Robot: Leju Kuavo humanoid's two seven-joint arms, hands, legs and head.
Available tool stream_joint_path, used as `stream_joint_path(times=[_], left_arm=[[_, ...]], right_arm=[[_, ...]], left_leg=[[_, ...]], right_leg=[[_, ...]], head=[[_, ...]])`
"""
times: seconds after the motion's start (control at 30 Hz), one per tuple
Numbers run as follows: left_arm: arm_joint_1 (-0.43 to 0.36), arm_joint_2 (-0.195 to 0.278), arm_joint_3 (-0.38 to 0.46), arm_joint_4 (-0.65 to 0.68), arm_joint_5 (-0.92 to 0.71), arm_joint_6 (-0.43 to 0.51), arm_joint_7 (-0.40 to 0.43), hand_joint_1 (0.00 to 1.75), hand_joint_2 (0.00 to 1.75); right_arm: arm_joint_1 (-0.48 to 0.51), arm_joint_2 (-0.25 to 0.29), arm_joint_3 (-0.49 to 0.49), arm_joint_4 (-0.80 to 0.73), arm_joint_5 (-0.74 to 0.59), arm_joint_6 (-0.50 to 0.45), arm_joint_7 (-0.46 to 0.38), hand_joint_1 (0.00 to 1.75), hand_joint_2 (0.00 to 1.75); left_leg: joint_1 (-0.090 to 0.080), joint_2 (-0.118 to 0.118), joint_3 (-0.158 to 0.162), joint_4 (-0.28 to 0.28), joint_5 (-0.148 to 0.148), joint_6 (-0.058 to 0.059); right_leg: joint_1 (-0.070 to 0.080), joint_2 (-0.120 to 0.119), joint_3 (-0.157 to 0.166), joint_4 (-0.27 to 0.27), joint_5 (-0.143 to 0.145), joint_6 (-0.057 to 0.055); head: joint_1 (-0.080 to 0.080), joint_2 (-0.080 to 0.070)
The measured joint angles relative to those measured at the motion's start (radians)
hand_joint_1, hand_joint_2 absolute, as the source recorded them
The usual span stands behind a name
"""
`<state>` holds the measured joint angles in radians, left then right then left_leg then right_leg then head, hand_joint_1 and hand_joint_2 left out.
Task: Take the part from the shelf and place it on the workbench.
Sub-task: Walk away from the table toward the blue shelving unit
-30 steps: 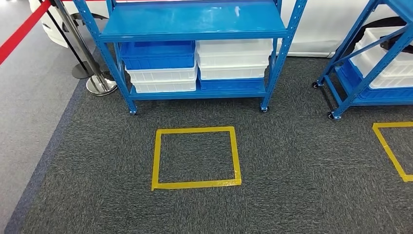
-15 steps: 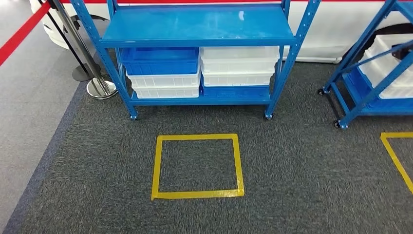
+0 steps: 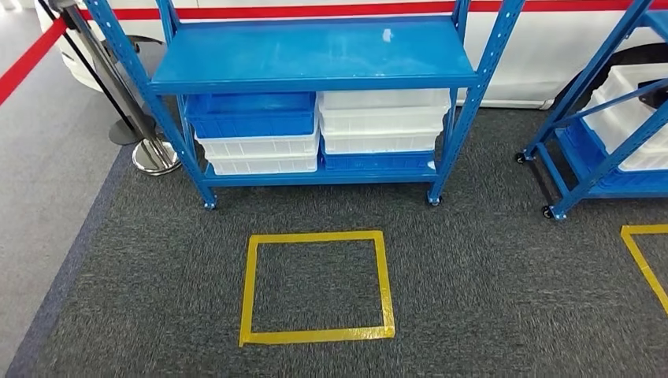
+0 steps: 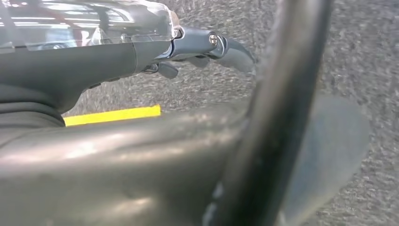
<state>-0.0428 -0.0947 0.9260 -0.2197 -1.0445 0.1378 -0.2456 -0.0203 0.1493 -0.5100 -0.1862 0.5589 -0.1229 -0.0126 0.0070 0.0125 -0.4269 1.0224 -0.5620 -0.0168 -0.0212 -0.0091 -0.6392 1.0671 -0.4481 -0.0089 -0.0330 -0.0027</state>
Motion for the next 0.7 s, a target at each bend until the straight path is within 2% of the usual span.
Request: stream_joint_path(times=[0.03, 0.1, 0.13, 0.2, 0.23, 0.27, 0.3, 0.4, 0.43, 0.47, 0.5, 0.53, 0.57, 0.63, 0.7], left_arm=[[0.0, 0.0, 0.0, 0.0, -0.001, 0.001, 0.0, 0.0, 0.0], [-0.003, -0.001, 0.0, 0.0, -0.003, 0.002, -0.001, 0.0, 0.0], [-0.003, -0.001, 0.001, 0.0, -0.003, 0.003, -0.002, 0.0, 0.0], [0.0, -0.001, 0.001, 0.0, -0.003, 0.004, -0.002, 0.0, 0.0], [0.002, -0.001, 0.001, 0.0, -0.003, 0.004, -0.001, 0.0, 0.0], [0.005, -0.001, 0.001, 0.0, -0.003, 0.004, -0.001, 0.0, 0.0], [0.006, -0.001, 0.001, 0.0, -0.003, 0.004, -0.001, 0.0, 0.0], [0.013, 0.0, 0.003, 0.0, -0.005, 0.004, 0.0, 0.0, 0.0], [0.015, 0.001, 0.004, 0.0, -0.006, 0.004, 0.0, 0.0, 0.0], [0.015, 0.001, 0.004, 0.0, -0.006, 0.004, 0.0, 0.0, 0.0], [0.012, 0.001, 0.004, 0.0, -0.006, 0.005, 0.0, 0.0, 0.0], [0.009, 0.001, 0.004, 0.0, -0.006, 0.005, 0.0, 0.0, 0.0], [0.005, 0.001, 0.004, 0.0, -0.006, 0.005, 0.0, 0.0, 0.0], [0.001, 0.001, 0.005, 0.0, -0.006, 0.005, -0.001, 0.0, 0.0], [0.001, 0.001, 0.007, 0.0, -0.007, 0.005, -0.002, 0.0, 0.0]], right_arm=[[0.0, 0.0, 0.0, 0.0, 0.0, 0.0, -0.002, 0.0, 0.87], [-0.002, 0.0, 0.0, 0.0, 0.001, 0.0, -0.006, 0.0, 1.75], [-0.003, -0.001, 0.0, 0.0, 0.002, 0.0, -0.007, 0.0, 1.75], [-0.004, -0.001, 0.0, 0.0, 0.0, 0.003, -0.008, 0.0, 1.75], [-0.004, -0.001, -0.001, 0.0, -0.001, 0.004, -0.008, 0.0, 1.75], [-0.004, -0.001, -0.002, 0.0, -0.002, 0.005, -0.008, 0.0, 1.75], [-0.003, -0.001, -0.002, 0.0, -0.002, 0.006, -0.008, 0.0, 1.75], [-0.001, 0.001, -0.002, 0.002, 0.0, 0.009, -0.008, 0.0, 1.75], [-0.001, 0.002, -0.002, 0.002, 0.001, 0.01, -0.008, 0.0, 1.75], [-0.003, 0.003, -0.002, 0.003, 0.001, 0.01, -0.008, 0.0, 1.31], [-0.005, 0.003, -0.003, 0.003, 0.002, 0.01, -0.008, 0.0, 0.87], [-0.007, 0.003, -0.003, 0.002, 0.003, 0.01, -0.008, 0.0, 0.44], [-0.009, 0.003, -0.003, 0.002, 0.003, 0.01, -0.008, 0.0, 0.0], [-0.013, 0.003, -0.003, 0.002, 0.004, 0.01, -0.009, 0.0, 0.0], [-0.013, 0.003, -0.003, 0.002, 0.004, 0.011, -0.009, 0.0, 0.0]], left_leg=[[0.001, -0.001, 0.001, 0.018, 0.002, -0.005], [0.005, -0.003, -0.04, 0.1, -0.008, -0.012], [0.006, -0.004, -0.076, 0.157, -0.022, -0.015], [0.006, -0.004, -0.159, 0.254, -0.083, -0.018], [0.006, -0.004, -0.189, 0.27, -0.109, -0.016], [0.005, -0.004, -0.21, 0.261, -0.118, -0.013], [0.004, -0.004, -0.217, 0.226, -0.097, -0.007], [-0.007, -0.008, -0.22, 0.085, 0.068, 0.017], [-0.011, -0.011, -0.218, 0.061, 0.106, 0.024], [-0.014, -0.014, -0.213, 0.052, 0.117, 0.029], [-0.014, -0.017, -0.2, 0.047, 0.114, 0.035], [-0.013, -0.018, -0.187, 0.039, 0.116, 0.041], [-0.011, -0.019, -0.173, 0.029, 0.113, 0.047], [-0.008, -0.019, -0.15, 0.014, 0.107, 0.057], [-0.007, -0.018, -0.133, 0.01, 0.092, 0.062]], right_leg=[[-0.002, 0.002, 0.012, -0.004, -0.005, -0.008], [-0.001, 0.003, 0.035, -0.009, -0.017, -0.021], [0.0, 0.005, 0.043, -0.011, -0.024, -0.025], [0.004, 0.01, 0.066, -0.015, -0.042, -0.029], [0.006, 0.013, 0.08, -0.017, -0.053, -0.029], [0.007, 0.016, 0.097, -0.018, -0.066, -0.029], [0.009, 0.017, 0.114, -0.018, -0.078, -0.029], [0.015, 0.023, 0.155, -0.018, -0.116, -0.022], [0.016, 0.026, 0.167, -0.017, -0.126, -0.017], [0.017, 0.029, 0.178, -0.015, -0.131, -0.01], [0.017, 0.029, 0.186, -0.012, -0.132, -0.003], [0.016, 0.028, 0.188, 0.001, -0.129, 0.003], [0.015, 0.025, 0.177, 0.027, -0.125, 0.008], [0.012, 0.021, 0.117, 0.12, -0.141, 0.014], [0.009, 0.019, 0.035, 0.212, -0.191, 0.022]], head=[[0.0, 0.0], [0.0, 0.0], [0.0, 0.0], [0.0, 0.0], [0.0, 0.0], [0.0, 0.0], [0.0, 0.0], [0.0, 0.0], [0.0, 0.0], [0.0, 0.0], [0.0, 0.0], [0.0, 0.0], [0.0, 0.0], [0.0, 0.0], [0.0, 0.0]])
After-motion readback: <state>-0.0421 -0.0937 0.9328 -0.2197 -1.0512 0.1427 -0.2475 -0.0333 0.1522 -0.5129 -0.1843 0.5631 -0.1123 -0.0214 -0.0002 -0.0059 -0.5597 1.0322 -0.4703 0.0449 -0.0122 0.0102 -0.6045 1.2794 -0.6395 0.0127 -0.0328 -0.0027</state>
